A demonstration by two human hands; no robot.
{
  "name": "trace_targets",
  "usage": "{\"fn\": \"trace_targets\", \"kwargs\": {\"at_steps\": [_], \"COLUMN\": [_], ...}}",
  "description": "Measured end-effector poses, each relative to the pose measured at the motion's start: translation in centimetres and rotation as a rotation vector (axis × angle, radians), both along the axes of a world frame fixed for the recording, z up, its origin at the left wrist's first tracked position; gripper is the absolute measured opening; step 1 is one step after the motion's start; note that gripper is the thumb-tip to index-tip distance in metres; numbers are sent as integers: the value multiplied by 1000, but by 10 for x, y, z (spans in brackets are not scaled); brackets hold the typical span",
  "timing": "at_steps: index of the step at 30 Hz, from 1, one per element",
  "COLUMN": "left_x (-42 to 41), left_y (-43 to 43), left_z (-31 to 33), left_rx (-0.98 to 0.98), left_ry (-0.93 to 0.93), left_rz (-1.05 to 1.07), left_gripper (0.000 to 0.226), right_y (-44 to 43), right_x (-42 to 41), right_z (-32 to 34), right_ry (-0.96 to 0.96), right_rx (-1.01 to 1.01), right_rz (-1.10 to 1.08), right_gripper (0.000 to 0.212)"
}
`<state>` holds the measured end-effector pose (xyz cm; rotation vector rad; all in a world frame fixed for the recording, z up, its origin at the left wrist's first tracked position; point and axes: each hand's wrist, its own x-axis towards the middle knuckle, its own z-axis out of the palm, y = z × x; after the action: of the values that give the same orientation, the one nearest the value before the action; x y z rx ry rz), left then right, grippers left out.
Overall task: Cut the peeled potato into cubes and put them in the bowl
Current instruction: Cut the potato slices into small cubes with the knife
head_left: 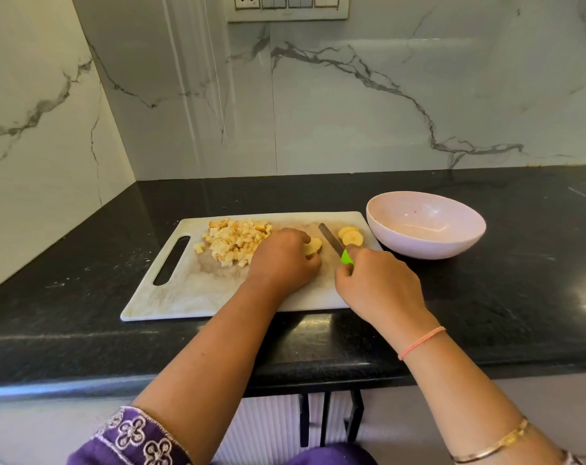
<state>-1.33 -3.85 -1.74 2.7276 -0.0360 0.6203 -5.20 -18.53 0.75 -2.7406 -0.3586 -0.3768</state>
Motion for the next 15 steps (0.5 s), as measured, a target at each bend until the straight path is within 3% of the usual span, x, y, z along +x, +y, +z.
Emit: {"fn": "trace_targets", "kwargs": {"at_steps": [5,13,15], "left_x": [1,-5,-6], "left_y": [2,-4,-5], "left_z": [-1,5,6], "left_rx": [103,-6,2], "left_ry": [-19,113,128], "left_rz": [56,25,28], "left_gripper": [28,24,23], "right_y": [10,23,26], "right_x": [3,5,7], "right_z": [11,45,56], "right_ry": [38,125,144], "right_rx": [-63,-238,-279], "right_rz": [28,94,102], "right_gripper": [28,3,5]}}
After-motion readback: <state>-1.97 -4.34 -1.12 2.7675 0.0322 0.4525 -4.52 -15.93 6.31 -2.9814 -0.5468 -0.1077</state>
